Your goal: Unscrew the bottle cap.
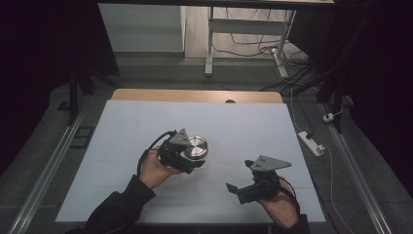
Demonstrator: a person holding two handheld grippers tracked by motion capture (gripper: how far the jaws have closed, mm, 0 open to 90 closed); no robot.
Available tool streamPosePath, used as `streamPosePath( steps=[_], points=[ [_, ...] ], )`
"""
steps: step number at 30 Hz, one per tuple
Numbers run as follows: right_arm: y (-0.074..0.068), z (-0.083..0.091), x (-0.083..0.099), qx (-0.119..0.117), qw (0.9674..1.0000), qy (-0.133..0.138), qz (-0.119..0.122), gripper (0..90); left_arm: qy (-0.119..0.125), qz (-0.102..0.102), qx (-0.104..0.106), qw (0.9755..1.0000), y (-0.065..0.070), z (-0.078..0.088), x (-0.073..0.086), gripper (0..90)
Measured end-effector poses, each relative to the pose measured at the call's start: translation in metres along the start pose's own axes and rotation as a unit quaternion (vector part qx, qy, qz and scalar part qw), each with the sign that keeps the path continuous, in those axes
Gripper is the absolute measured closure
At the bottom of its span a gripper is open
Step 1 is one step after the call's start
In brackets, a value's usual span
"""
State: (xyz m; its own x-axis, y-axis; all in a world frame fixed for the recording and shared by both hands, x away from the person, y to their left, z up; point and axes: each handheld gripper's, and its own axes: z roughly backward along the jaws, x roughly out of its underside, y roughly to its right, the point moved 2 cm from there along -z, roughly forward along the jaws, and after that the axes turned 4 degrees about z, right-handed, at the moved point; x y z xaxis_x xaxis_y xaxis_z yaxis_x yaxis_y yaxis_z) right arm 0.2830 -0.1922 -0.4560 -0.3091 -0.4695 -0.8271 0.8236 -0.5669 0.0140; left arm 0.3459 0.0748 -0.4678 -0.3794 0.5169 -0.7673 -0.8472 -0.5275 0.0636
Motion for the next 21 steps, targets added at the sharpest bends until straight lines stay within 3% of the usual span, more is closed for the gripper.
streamPosePath(
  steps=[5, 11, 21],
  points=[
    [0.000, -0.007, -0.010, 0.000, 1.0000, -0.006, -0.002, 0.0, -0.001, -0.001, 0.003, 1.0000, 0.000, -0.001, 0.001, 15.3],
    [0.000, -0.019, -0.034, 0.012, 0.9996, -0.012, 0.020, 0.0, -0.002, -0.003, 0.005, 1.0000, 0.002, -0.003, 0.001, 15.3],
    [0.002, -0.040, -0.062, 0.004, 0.9999, 0.002, 0.010, 0.0, -0.004, -0.003, 0.010, 0.9999, 0.003, -0.005, 0.002, 15.3]
  ],
)
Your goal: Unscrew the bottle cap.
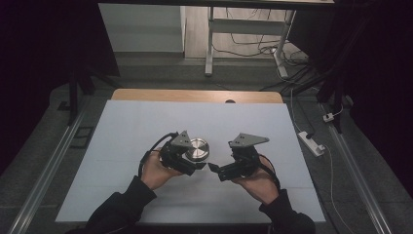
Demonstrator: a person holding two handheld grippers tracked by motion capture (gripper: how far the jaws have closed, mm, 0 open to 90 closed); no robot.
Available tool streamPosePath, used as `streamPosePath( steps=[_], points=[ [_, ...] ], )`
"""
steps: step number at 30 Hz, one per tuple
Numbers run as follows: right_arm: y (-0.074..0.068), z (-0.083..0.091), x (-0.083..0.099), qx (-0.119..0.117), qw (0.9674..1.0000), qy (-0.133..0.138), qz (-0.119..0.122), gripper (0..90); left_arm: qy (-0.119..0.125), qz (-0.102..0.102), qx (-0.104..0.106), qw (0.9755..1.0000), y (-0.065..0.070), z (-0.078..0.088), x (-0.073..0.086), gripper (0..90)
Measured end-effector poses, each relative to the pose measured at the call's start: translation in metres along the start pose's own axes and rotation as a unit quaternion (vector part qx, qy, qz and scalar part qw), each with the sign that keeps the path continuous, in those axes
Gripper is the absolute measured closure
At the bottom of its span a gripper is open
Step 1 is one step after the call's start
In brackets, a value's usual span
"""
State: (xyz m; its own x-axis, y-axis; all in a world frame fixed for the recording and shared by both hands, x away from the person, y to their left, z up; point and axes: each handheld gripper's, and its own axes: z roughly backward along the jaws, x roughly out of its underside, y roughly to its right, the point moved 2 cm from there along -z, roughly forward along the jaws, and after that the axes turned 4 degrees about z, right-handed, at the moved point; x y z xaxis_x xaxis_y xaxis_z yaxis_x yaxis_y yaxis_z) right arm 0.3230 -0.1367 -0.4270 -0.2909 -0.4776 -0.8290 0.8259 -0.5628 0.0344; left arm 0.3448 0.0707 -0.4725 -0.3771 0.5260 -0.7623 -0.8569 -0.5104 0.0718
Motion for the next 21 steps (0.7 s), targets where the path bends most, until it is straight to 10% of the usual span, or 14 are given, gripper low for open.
streamPosePath(
  steps=[21],
  points=[
    [-0.011, -0.049, -0.031, -0.014, 0.9998, 0.004, 0.009, 7.5, -0.008, 0.002, -0.005, 0.9999, 0.004, -0.004, 0.000, 15.3]
  ],
)
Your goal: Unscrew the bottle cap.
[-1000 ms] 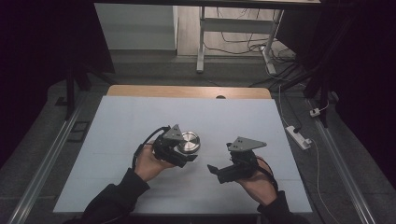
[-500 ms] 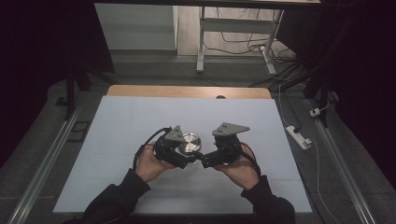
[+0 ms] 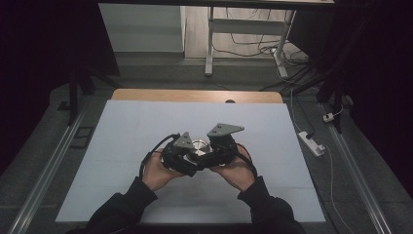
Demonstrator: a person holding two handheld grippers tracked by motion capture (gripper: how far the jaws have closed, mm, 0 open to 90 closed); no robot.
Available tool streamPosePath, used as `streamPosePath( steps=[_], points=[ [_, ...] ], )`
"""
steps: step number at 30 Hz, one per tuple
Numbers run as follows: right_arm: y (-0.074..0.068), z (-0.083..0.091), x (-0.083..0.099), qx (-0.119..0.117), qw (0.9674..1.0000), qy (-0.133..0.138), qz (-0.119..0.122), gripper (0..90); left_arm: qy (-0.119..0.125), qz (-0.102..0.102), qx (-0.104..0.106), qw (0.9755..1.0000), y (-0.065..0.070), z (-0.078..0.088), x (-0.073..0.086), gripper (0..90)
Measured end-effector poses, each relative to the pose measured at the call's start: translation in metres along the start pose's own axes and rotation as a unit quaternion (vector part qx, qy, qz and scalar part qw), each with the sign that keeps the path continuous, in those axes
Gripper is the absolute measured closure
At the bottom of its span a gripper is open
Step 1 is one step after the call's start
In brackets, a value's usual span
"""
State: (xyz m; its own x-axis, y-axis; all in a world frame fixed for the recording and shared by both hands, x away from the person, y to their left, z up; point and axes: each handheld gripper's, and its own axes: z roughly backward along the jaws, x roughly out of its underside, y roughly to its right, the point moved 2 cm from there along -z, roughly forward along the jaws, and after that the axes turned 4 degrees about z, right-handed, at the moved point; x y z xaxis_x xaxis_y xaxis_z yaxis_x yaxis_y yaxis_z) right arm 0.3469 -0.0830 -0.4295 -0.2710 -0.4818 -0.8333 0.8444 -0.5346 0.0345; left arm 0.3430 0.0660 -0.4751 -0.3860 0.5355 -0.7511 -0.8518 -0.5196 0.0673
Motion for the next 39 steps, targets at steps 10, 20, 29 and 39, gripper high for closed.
streamPosePath(
  steps=[10, 20, 29, 39],
  points=[
    [-0.004, -0.009, 0.001, -0.023, 0.9995, -0.005, 0.019, 19.0, 0.002, -0.001, 0.006, 1.0000, 0.000, 0.002, -0.001, 15.3],
    [0.003, -0.003, 0.001, -0.087, 0.9946, -0.003, 0.058, 19.3, 0.003, -0.023, 0.040, 0.9989, 0.001, 0.005, -0.002, 15.3],
    [0.011, 0.005, 0.003, -0.162, 0.9818, 0.005, 0.099, 17.7, 0.006, -0.047, 0.072, 0.9963, 0.004, 0.007, -0.003, 15.3],
    [0.003, 0.012, -0.006, -0.059, 0.9971, -0.002, 0.048, 2.8, 0.004, -0.011, 0.022, 0.9997, -0.002, 0.008, -0.002, 15.3]
  ],
)
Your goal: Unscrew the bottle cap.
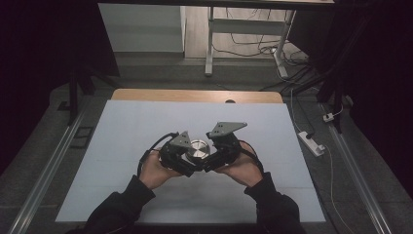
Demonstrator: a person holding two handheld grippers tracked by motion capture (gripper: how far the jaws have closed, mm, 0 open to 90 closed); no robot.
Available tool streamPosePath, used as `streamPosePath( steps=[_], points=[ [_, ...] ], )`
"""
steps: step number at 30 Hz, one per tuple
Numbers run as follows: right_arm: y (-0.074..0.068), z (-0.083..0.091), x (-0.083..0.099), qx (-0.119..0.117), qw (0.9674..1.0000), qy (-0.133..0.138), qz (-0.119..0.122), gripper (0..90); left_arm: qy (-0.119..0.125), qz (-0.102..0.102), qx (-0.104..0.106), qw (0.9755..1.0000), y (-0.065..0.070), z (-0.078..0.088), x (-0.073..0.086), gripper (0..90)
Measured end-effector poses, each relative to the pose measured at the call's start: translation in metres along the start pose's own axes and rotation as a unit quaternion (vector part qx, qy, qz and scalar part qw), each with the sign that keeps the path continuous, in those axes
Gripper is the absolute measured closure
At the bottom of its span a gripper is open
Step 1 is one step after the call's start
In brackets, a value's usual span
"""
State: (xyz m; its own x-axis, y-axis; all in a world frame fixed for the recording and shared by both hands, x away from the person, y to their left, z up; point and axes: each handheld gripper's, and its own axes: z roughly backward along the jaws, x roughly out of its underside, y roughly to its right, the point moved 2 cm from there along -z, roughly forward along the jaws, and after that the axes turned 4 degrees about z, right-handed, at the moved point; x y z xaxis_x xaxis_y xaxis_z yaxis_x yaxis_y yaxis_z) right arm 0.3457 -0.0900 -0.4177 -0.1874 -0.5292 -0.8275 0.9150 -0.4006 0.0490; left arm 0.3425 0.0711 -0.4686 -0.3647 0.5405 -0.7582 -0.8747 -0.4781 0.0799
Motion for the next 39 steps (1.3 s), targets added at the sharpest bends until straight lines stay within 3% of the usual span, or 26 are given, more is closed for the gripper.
streamPosePath(
  steps=[1, 4, 9, 10, 13, 18, 20, 21, 23, 24, 25, 26, 28, 31, 35, 36, 38, 39],
  points=[
    [-0.004, -0.003, -0.001, 0.023, 0.9997, 0.001, 0.000, 5.6, -0.001, 0.004, -0.008, 1.0000, 0.000, -0.001, 0.000, 15.3],
    [-0.006, -0.008, -0.001, 0.042, 0.9991, 0.000, -0.008, 8.8, -0.005, 0.008, -0.017, 0.9998, 0.001, -0.001, -0.001, 15.3],
    [-0.008, -0.016, 0.003, 0.053, 0.9985, -0.012, -0.012, 14.4, -0.006, 0.014, -0.022, 0.9996, 0.002, -0.001, -0.002, 15.3],
    [-0.009, -0.017, 0.004, 0.048, 0.9987, -0.008, -0.015, 18.8, -0.006, 0.013, -0.022, 0.9997, 0.001, 0.000, -0.002, 15.3],
    [-0.009, -0.016, 0.003, 0.045, 0.9988, -0.014, -0.010, 19.2, -0.007, 0.006, -0.016, 0.9998, 0.001, 0.001, -0.002, 15.3],
    [-0.005, -0.012, 0.002, 0.011, 0.9999, -0.011, 0.001, 19.3, -0.005, -0.009, 0.007, 0.9999, 0.000, 0.003, -0.002, 15.3],
    [-0.002, -0.010, 0.003, -0.018, 0.9997, -0.010, 0.011, 19.3, -0.005, -0.018, 0.023, 0.9996, 0.001, 0.004, -0.002, 15.3],
    [0.001, -0.007, 0.004, -0.046, 0.9987, -0.009, 0.019, 19.3, -0.001, -0.023, 0.037, 0.9990, 0.002, 0.003, -0.002, 15.3],
    [0.002, -0.006, 0.005, -0.056, 0.9981, -0.009, 0.024, 19.3, 0.000, -0.024, 0.047, 0.9986, 0.003, 0.003, -0.001, 15.3],
    [0.004, -0.004, 0.006, -0.083, 0.9956, -0.009, 0.042, 19.2, 0.001, -0.032, 0.062, 0.9975, 0.004, 0.002, -0.001, 15.3],
    [0.004, -0.004, 0.006, -0.083, 0.9956, -0.009, 0.042, 19.2, 0.001, -0.032, 0.062, 0.9975, 0.004, 0.002, -0.001, 15.3],
    [0.005, -0.001, 0.008, -0.102, 0.9931, -0.010, 0.058, 19.2, -0.002, -0.041, 0.070, 0.9967, 0.005, 0.002, -0.001, 15.3],
    [0.006, 0.000, 0.009, -0.116, 0.9908, -0.006, 0.071, 19.1, -0.003, -0.053, 0.079, 0.9954, 0.007, 0.002, -0.002, 15.3],
    [0.006, 0.002, 0.010, -0.124, 0.9893, -0.005, 0.077, 18.9, -0.005, -0.055, 0.076, 0.9955, 0.008, 0.002, -0.002, 15.3],
    [0.006, 0.004, 0.008, -0.104, 0.9928, -0.001, 0.061, 12.7, -0.001, -0.045, 0.065, 0.9968, 0.006, 0.003, -0.002, 15.3],
    [0.006, 0.008, 0.004, -0.084, 0.9957, 0.008, 0.038, 8.7, 0.002, -0.036, 0.052, 0.9980, 0.004, 0.004, -0.002, 15.3],
    [0.006, 0.009, 0.003, -0.077, 0.9965, 0.010, 0.031, 7.2, 0.004, -0.030, 0.046, 0.9985, 0.003, 0.005, -0.002, 15.3],
    [0.005, 0.010, 0.000, -0.052, 0.9985, 0.007, 0.017, 3.7, 0.006, -0.018, 0.032, 0.9993, 0.002, 0.005, -0.001, 15.3]
  ],
)
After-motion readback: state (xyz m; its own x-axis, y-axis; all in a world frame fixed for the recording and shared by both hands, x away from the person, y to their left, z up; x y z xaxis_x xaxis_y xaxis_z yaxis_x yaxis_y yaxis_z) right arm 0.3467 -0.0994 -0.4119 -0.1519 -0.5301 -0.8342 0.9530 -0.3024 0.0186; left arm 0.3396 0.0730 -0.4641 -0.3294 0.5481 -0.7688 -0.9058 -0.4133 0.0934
